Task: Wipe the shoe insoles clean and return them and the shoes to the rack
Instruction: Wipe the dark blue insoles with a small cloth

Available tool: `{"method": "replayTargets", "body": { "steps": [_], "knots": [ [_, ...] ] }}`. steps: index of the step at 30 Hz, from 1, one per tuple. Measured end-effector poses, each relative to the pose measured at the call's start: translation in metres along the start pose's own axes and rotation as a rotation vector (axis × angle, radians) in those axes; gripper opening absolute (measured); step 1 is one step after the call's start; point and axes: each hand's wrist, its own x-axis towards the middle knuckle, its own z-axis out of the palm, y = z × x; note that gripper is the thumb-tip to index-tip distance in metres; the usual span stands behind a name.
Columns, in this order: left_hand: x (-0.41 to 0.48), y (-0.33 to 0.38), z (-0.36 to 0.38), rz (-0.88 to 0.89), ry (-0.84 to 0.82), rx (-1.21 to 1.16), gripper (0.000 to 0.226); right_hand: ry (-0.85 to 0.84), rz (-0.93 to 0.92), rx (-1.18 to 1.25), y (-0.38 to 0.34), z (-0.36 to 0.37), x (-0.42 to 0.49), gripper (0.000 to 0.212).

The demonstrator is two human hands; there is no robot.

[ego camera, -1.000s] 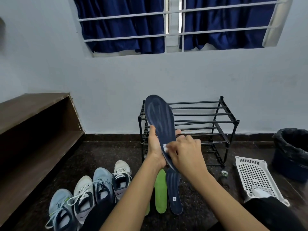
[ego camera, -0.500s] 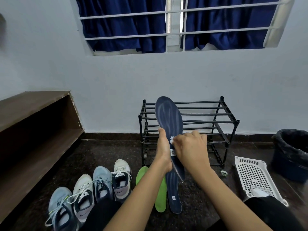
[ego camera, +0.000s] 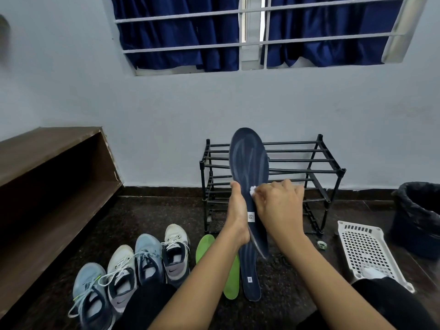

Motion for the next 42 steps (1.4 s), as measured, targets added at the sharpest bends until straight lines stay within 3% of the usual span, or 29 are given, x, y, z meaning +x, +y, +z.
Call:
{"method": "replayTargets", "body": {
  "steps": [6,13,21,27,30,38,42],
  "knots": [
    [0.01,0.002,-0.008,0.056,0.082,0.04,0.069,-0.061,-0.074,-0.072,-0.018,0.0,-0.019,0.03],
    [0.008,-0.008,0.0,0.053,0.079,0.035,0.076,-0.02,0.077,-0.009,-0.002,0.004,-0.001,0.025],
    [0.01,-0.004,-0.011,0.016,0.072,0.098,0.072,-0.08,0.052,0.129,-0.013,0.012,-0.022,0.013],
    [0.006,-0.006,-0.006,-0.003,0.024,0.064,0.076,0.002,0.128,-0.02,-0.001,0.008,-0.001,0.016],
    [0.002,-0.005,-0.004,0.004,-0.008,0.067,0.074,0.005,0.18,0.066,0.004,0.006,0.004,0.016],
    [0.005,0.003,-0.013,0.033,0.055,0.08,0.073,-0.078,0.028,0.126,-0.019,0.008,-0.022,0.009],
    [0.003,0.004,-0.011,0.016,0.032,0.075,0.075,-0.076,0.067,0.12,-0.01,0.002,-0.009,0.013]
  ]
}}
